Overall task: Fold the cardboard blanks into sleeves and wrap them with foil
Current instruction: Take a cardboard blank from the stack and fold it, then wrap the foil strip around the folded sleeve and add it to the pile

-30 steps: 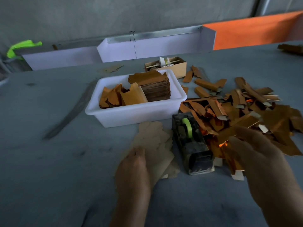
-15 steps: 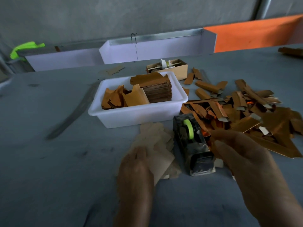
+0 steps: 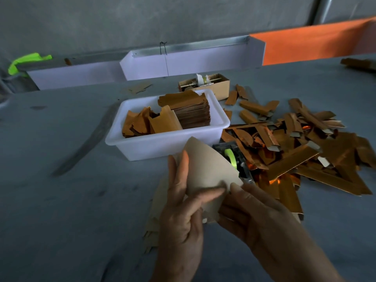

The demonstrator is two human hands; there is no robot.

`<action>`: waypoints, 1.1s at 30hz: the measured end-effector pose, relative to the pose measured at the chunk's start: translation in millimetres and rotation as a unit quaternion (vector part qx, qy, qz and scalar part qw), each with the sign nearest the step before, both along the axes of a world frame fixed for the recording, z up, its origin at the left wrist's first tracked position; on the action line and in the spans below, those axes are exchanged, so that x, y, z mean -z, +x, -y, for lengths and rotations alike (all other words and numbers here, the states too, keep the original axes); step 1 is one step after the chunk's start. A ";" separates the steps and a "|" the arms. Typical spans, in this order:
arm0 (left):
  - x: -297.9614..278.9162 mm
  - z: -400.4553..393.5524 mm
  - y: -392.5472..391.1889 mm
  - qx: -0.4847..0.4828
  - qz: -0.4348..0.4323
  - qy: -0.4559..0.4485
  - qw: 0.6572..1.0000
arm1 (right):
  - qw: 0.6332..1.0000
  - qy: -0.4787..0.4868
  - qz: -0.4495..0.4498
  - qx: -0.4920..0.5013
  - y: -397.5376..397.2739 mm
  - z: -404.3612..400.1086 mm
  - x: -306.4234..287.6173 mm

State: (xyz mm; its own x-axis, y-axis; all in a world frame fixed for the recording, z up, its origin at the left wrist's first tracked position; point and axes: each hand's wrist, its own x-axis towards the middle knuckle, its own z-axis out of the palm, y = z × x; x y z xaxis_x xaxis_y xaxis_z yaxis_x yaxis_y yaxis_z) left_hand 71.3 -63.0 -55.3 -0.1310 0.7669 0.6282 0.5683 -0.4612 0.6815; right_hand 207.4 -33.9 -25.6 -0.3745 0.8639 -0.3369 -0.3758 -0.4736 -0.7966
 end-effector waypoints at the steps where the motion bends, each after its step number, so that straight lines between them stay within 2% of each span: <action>1: -0.3 -0.1 -0.9 0.003 0.001 -0.005 1.000 | 1.000 0.001 0.002 0.011 -0.5 -0.3 0.5; 6: -6.3 1.7 0.5 -0.036 0.031 0.004 0.999 | 0.998 0.013 0.005 0.054 1.2 -2.4 -0.5; 8: -9.8 2.4 1.9 -0.036 0.165 -0.015 0.985 | 0.998 0.015 0.008 0.059 3.4 -2.4 0.6; 10: -17.0 2.4 4.3 0.006 0.340 -0.039 0.940 | 0.998 0.018 0.015 0.064 4.8 -2.2 1.5; 11: -20.5 1.6 5.4 0.014 0.395 -0.034 0.918 | 0.997 0.021 0.024 0.067 4.8 -2.3 1.6; 14: -28.3 -4.3 6.4 0.003 0.474 -0.010 0.881 | 0.995 0.030 0.047 0.078 4.1 -2.1 2.1; 16: -27.8 -7.9 7.0 0.007 0.498 -0.032 0.867 | 0.996 0.026 0.049 0.077 1.3 -1.1 1.7; 20: -22.9 -4.1 11.2 0.013 0.493 -0.132 0.860 | 0.995 0.029 0.094 0.026 -2.4 1.4 2.7; 22: -20.4 -2.9 8.2 0.003 0.469 -0.170 0.867 | 0.982 0.084 0.171 0.002 1.5 1.3 4.4; 24: -20.5 -2.1 2.1 0.010 0.451 -0.196 0.871 | 0.954 0.160 0.254 -0.003 7.3 0.5 3.3; 25: -20.8 -1.4 -1.2 0.015 0.435 -0.206 0.877 | 0.944 0.187 0.272 0.004 9.7 0.2 1.3; 29: -23.6 2.0 -6.6 0.017 0.350 -0.231 0.908 | 0.934 0.222 0.279 0.035 9.8 -2.0 -1.5; 33: -28.1 4.2 -5.8 0.015 0.325 -0.237 0.915 | 0.945 0.204 0.255 0.026 6.4 -1.2 3.1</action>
